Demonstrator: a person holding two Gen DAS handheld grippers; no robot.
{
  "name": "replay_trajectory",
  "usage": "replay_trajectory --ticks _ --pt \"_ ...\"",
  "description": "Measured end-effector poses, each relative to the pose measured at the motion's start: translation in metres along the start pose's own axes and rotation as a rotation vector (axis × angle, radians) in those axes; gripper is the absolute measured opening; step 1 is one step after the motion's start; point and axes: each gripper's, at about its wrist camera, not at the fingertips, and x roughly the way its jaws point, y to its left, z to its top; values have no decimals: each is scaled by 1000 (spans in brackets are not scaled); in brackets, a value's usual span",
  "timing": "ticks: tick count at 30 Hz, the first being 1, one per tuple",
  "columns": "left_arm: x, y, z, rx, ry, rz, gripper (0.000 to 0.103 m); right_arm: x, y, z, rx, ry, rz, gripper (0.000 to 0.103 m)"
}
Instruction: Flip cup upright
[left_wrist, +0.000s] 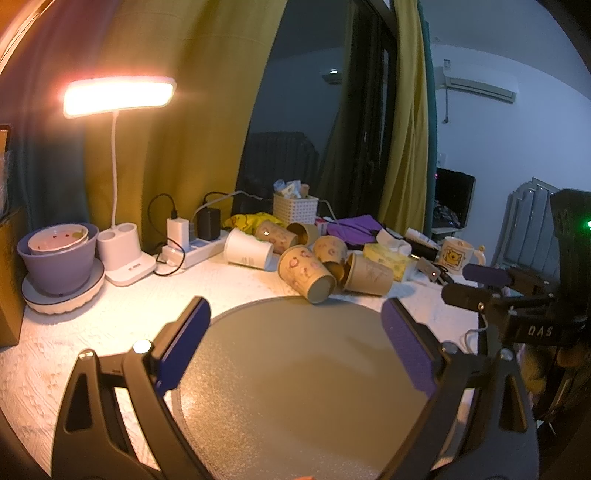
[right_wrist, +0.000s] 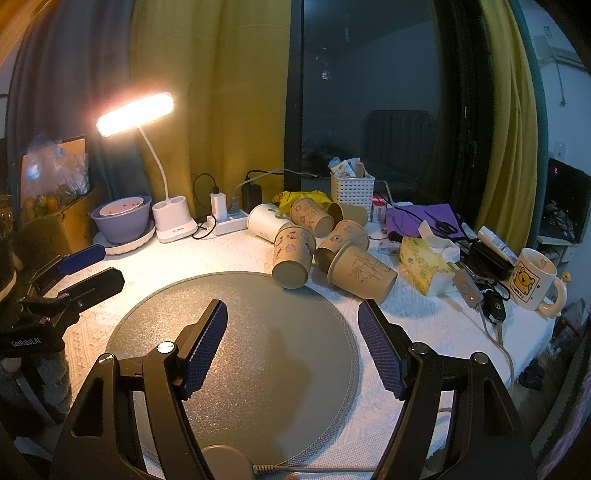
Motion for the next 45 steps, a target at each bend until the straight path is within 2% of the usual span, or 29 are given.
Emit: replay_trajectory --ticks 29,36,42,45 --pt "2 -6 -4 12 18 7 95 -1 -8 8 7 -4 10 76" --pt "21 4 -9 -22 80 11 95 -2 -32 13 -1 -34 88 76" --pt "47 -9 -11 -22 161 90 95 17 -81 8 38 0 133 76" --pt "68 -20 -9 -79 231 90 95 28 -105 6 58 11 156 74"
